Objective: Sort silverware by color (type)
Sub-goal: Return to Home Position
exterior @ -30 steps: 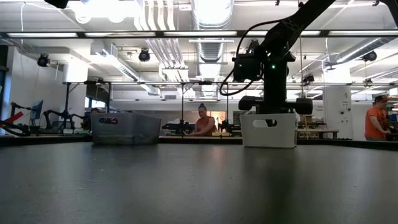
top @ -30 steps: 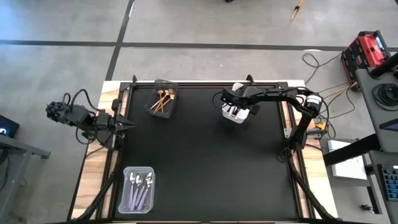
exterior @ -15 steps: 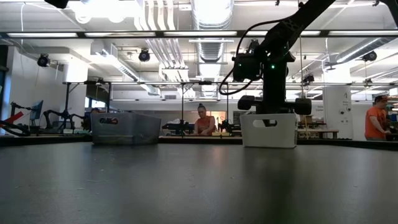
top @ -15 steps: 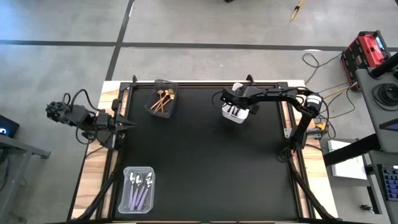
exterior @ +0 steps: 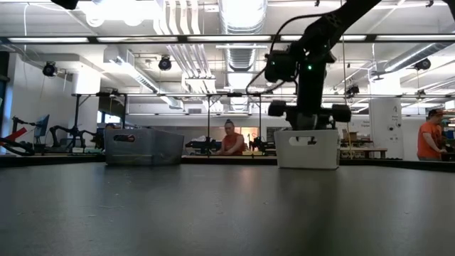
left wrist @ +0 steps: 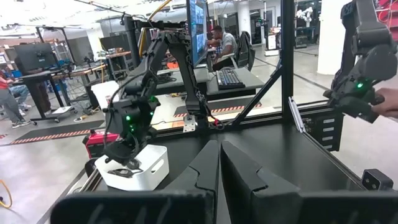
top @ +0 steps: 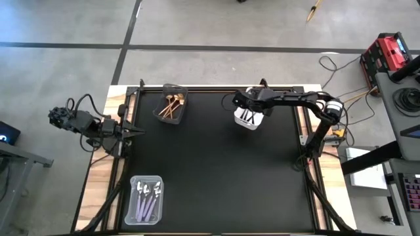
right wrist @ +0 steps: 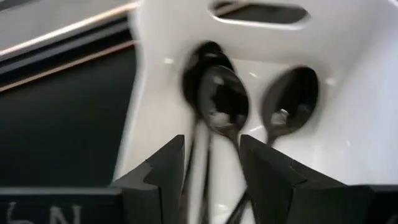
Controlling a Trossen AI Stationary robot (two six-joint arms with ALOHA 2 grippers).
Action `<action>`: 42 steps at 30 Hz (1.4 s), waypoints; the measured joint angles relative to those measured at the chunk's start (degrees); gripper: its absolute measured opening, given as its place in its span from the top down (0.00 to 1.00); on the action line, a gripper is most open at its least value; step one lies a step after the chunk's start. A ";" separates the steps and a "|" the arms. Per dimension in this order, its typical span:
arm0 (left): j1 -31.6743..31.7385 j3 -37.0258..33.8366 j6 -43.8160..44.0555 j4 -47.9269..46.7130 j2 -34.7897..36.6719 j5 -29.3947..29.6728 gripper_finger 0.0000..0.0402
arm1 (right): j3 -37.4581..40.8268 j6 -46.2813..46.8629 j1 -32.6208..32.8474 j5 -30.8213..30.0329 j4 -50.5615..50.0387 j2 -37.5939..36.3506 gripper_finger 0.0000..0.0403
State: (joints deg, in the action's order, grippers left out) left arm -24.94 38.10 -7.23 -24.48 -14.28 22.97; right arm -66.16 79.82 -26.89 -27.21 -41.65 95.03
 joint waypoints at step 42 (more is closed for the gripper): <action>0.01 -12.76 2.07 21.97 -1.03 0.62 1.00 | -8.08 -74.69 38.72 2.97 27.53 -0.46 0.70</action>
State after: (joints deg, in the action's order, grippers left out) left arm -24.93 25.34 -5.17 -2.51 -15.31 23.59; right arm -74.24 5.13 11.82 -24.24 -14.12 94.56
